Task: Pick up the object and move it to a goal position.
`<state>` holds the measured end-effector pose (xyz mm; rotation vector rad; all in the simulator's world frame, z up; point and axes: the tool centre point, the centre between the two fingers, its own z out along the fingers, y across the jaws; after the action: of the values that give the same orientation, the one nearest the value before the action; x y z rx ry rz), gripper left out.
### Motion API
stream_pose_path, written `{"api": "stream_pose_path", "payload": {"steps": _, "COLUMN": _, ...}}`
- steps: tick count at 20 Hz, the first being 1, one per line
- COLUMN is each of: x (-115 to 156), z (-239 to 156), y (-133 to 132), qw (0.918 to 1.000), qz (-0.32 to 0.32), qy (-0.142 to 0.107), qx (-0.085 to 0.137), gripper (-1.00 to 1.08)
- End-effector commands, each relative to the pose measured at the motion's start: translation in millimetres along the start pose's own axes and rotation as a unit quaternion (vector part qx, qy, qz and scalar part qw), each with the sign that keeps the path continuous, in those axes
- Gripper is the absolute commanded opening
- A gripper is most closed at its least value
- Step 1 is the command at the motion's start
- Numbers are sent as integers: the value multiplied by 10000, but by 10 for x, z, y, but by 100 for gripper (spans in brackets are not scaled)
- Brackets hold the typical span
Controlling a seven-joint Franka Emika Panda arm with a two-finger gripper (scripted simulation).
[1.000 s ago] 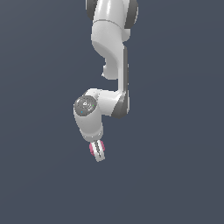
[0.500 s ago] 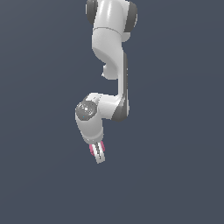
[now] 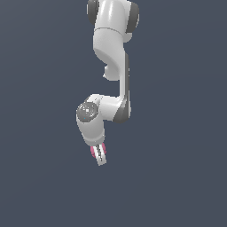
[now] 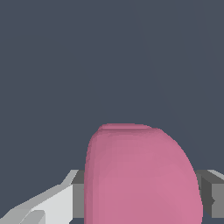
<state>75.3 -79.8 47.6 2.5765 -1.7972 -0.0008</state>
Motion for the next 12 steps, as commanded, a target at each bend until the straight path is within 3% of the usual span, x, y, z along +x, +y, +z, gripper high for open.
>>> {"api": "stream_pose_path", "payload": {"steps": 1, "x": 2, "z": -9, "y": 4, "qw": 10000, "qz": 0, "qy": 1, "qx": 2, "gripper": -100}}
{"api": "stream_pose_path", "payload": {"steps": 12, "x": 66, "z": -311, "y": 238, "qw": 10000, "qz": 0, "qy": -6, "qx": 4, "gripper": -100}}
